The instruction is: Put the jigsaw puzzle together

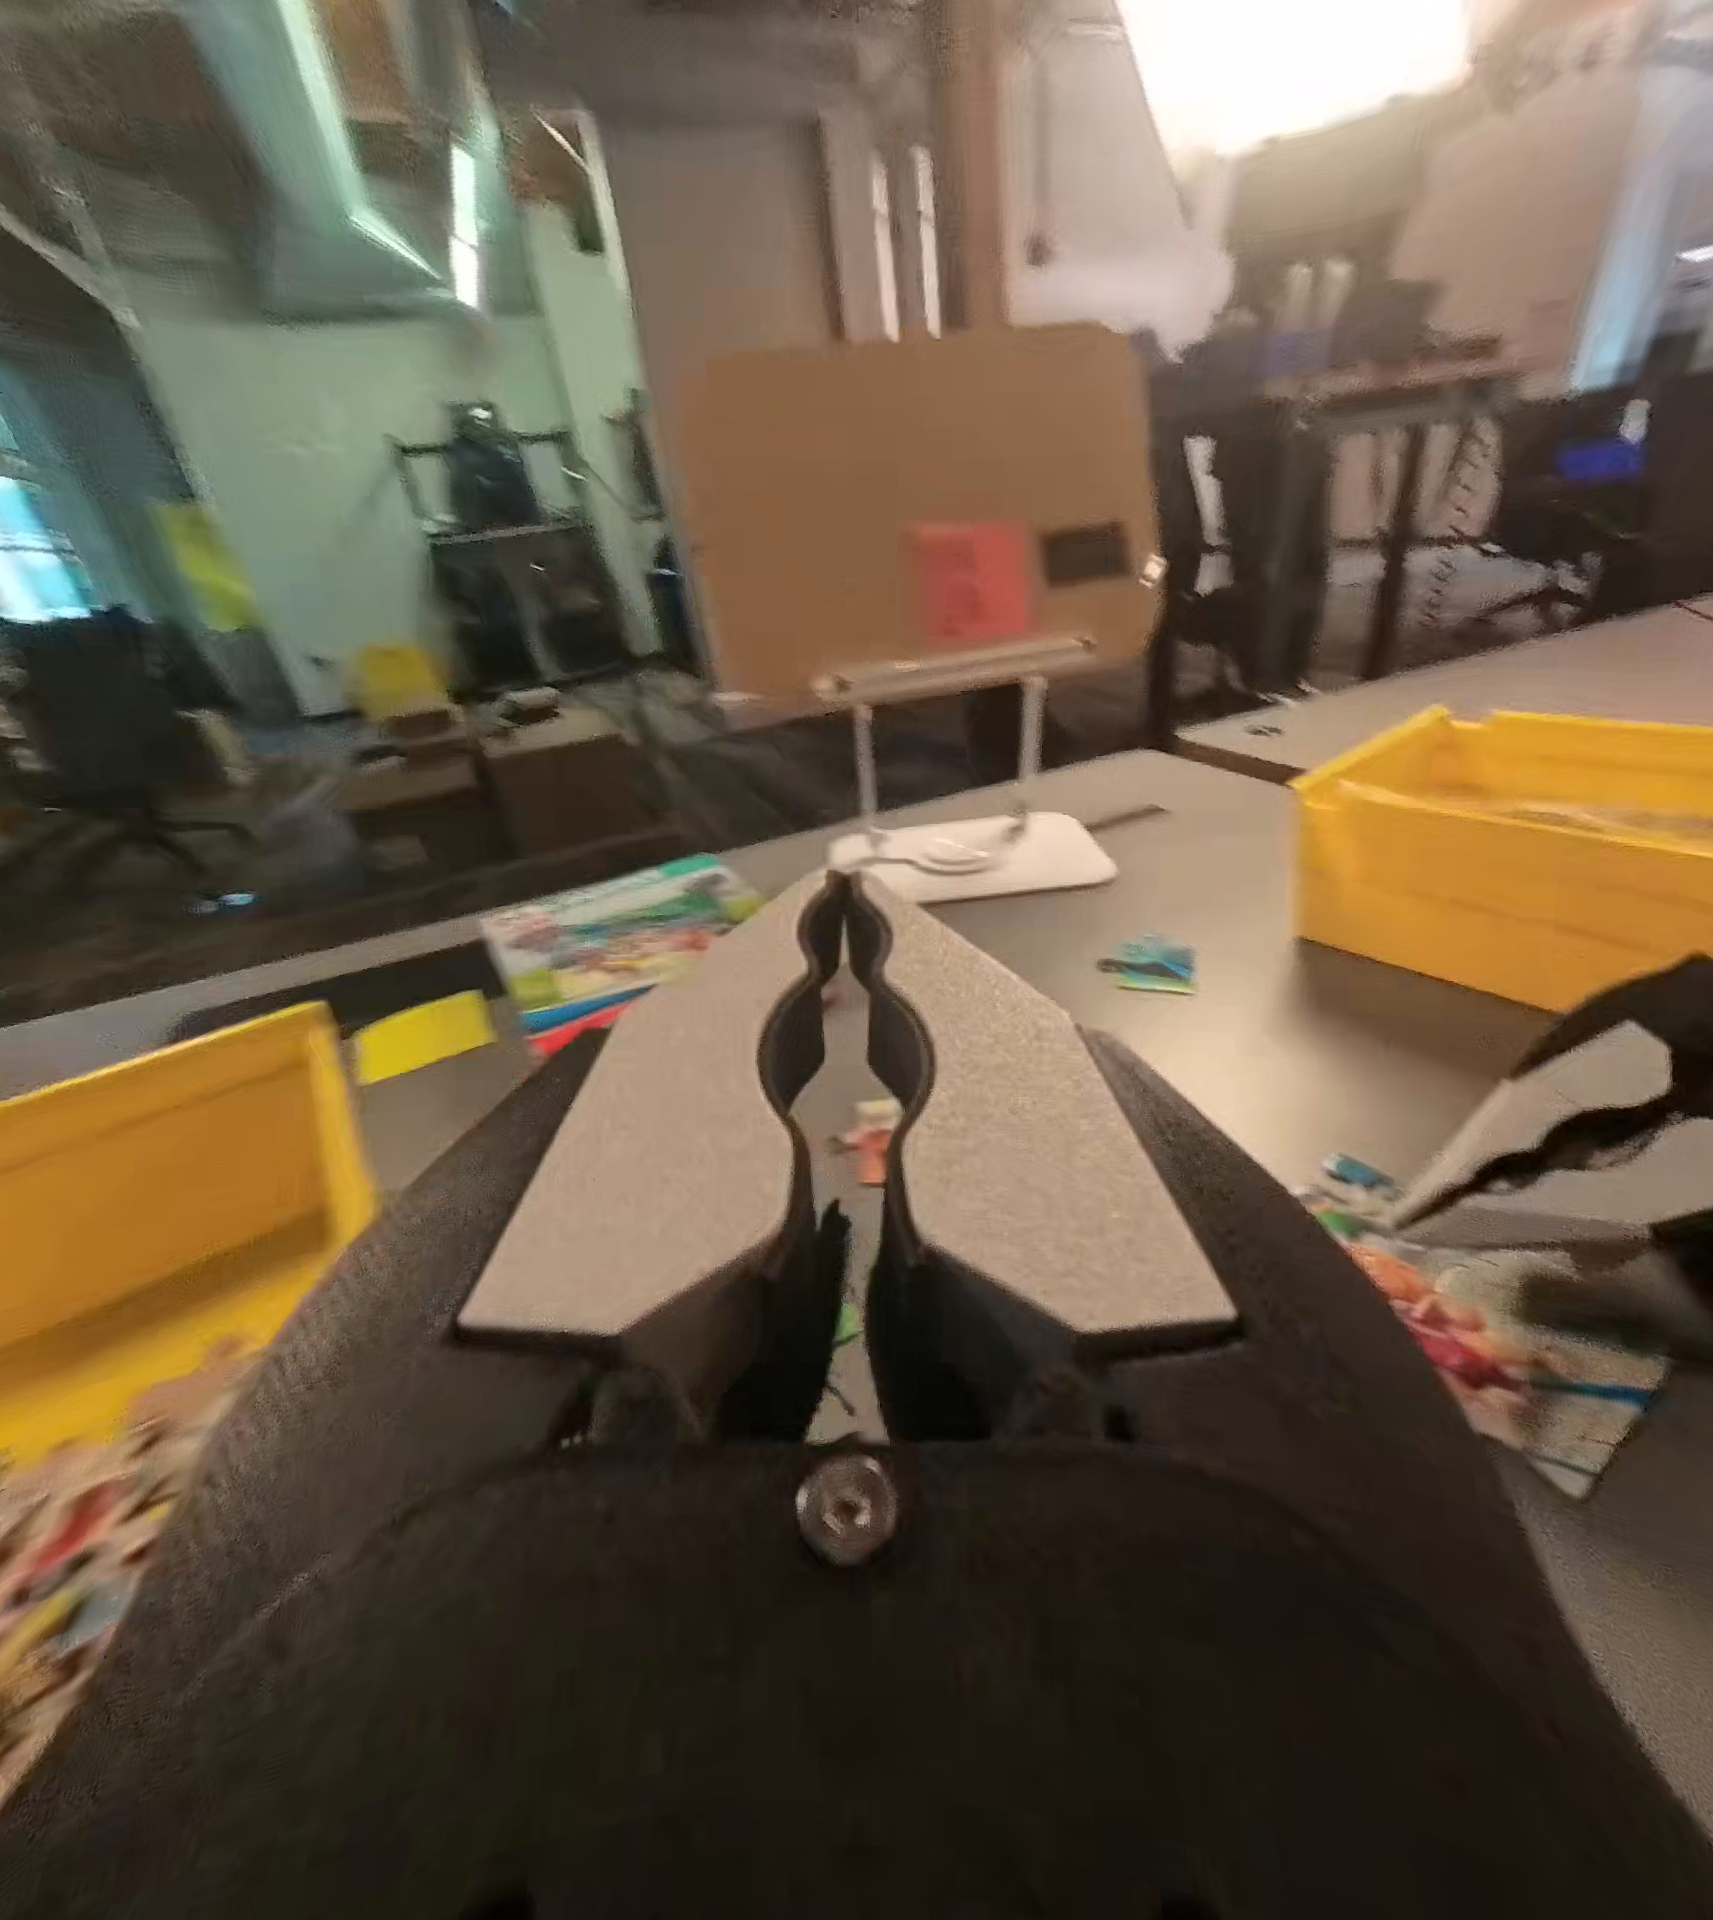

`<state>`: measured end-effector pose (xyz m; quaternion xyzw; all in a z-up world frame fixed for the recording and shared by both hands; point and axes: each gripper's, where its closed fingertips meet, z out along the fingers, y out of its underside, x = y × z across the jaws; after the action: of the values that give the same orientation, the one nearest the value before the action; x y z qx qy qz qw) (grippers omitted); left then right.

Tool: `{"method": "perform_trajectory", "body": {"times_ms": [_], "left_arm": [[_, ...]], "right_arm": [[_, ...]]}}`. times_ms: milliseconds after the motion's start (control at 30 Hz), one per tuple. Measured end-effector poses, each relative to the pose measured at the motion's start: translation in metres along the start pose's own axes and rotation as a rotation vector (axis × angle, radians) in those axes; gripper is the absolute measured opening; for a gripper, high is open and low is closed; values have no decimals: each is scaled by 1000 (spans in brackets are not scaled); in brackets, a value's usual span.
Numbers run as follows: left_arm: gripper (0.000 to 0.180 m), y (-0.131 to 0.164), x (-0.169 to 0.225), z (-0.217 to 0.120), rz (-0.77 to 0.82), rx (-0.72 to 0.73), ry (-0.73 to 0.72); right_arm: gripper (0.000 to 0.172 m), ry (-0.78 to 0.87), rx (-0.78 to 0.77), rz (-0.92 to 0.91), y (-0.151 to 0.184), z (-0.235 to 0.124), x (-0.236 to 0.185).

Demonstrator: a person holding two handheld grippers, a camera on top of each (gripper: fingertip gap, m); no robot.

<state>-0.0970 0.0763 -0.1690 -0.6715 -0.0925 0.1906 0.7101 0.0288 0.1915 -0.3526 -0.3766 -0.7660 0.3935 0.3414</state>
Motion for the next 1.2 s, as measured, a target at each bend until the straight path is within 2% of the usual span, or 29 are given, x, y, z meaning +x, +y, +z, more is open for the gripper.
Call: {"method": "perform_trajectory", "body": {"times_ms": [133, 267, 367, 500, 633, 800, 900, 1000, 1033, 1100, 1200], "left_arm": [[0, -5, -49, -44, 8, -12, -116], [0, 13, -74, -69, 7, -71, -173], [0, 28, -88, -77, -5, -118, -185], [0, 33, -111, -87, -8, -142, -221], [0, 25, -129, -98, -40, -56, -256], [0, 40, -146, -104, -82, -51, -296], [0, 43, -161, -109, -94, -44, -327], [0, 49, -185, -109, -112, -128, -352], [3, 52, -189, -102, -133, -189, -308], [29, 68, -197, -82, -184, -369, -208], [41, 101, -205, -53, -203, -662, -42]], "right_arm": [[0, -157, -46, 78, -13, 26, -23], [0, -238, -158, 45, -17, 43, -45], [0, -236, -322, 31, -4, 50, -47], [0, -192, -413, 77, 2, 46, -38], [0, -116, -503, 103, 14, 32, -23], [0, -61, -543, 154, 24, 19, -10], [0, -29, -415, 171, 11, 17, -4], [0, 222, -99, 85, -23, 1, 35], [0, 349, -1, 34, -30, -12, 52], [0, 580, 143, -41, -36, -42, 78], [0, 748, 216, -70, -27, -66, 93]]}}
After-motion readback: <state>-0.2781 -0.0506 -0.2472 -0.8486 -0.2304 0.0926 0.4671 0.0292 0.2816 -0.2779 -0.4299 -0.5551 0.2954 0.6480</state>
